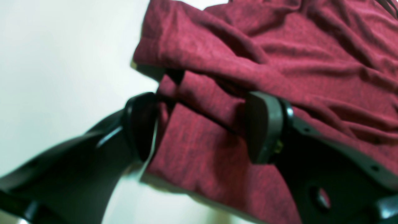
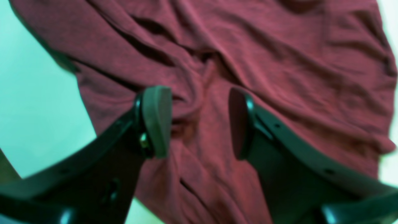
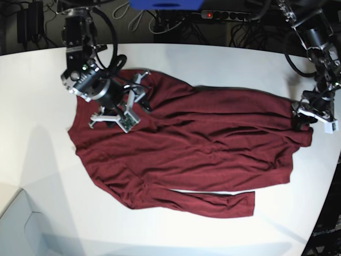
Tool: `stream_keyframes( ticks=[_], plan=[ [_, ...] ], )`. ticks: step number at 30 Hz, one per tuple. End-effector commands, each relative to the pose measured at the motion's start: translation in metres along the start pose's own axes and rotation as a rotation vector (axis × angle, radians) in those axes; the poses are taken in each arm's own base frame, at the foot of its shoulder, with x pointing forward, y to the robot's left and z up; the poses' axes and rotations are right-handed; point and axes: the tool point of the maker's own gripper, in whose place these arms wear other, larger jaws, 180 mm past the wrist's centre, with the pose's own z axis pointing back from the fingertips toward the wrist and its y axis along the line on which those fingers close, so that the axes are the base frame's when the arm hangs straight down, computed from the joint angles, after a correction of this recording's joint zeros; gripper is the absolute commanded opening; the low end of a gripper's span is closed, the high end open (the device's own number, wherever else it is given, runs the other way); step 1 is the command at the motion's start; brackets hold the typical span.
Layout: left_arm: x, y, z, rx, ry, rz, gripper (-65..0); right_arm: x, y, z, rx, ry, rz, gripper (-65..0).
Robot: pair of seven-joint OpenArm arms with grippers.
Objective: Layout the t-shirt on the table in an organized manner, then fold the t-shirt properly
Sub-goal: 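Pull the right gripper's fabric back outward toward the collar corner, then pull both held collar corners apart to stretch the shirt flat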
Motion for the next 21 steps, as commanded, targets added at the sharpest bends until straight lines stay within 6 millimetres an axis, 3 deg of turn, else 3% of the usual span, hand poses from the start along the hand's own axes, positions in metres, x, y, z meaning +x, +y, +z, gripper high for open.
stream_keyframes(
  ticks=[1, 9, 13, 17, 21],
  plan=[
    [0.003, 0.002, 0.001, 0.006, 0.011, -0.011, -21.9, 0.014, 0.002, 0.006, 0.002, -0.055, 0.010, -34.8],
    [0.001, 0.002, 0.001, 0.006, 0.015, -0.008, -24.0, -0.030, 0.014, 0.026, 0.027, 0.050, 0.036, -34.8],
    [0.003, 0.001, 0.000, 0.005, 0.010, -0.008, -43.6, -0.048, 0.008, 0.034, 0.009, 0.092, 0.023, -34.7],
    [0.004, 0.001, 0.000, 0.004, 0.009, -0.008, -65.0, -0.060, -0.016, 0.042, -0.059, 0.119, -0.011, -32.2],
    [0.008, 0.005, 0.002, 0.012, 0.002, -0.012, -63.2, -0.083, -0.034, 0.049, -0.107, 0.168, -0.059, -26.3]
  ],
)
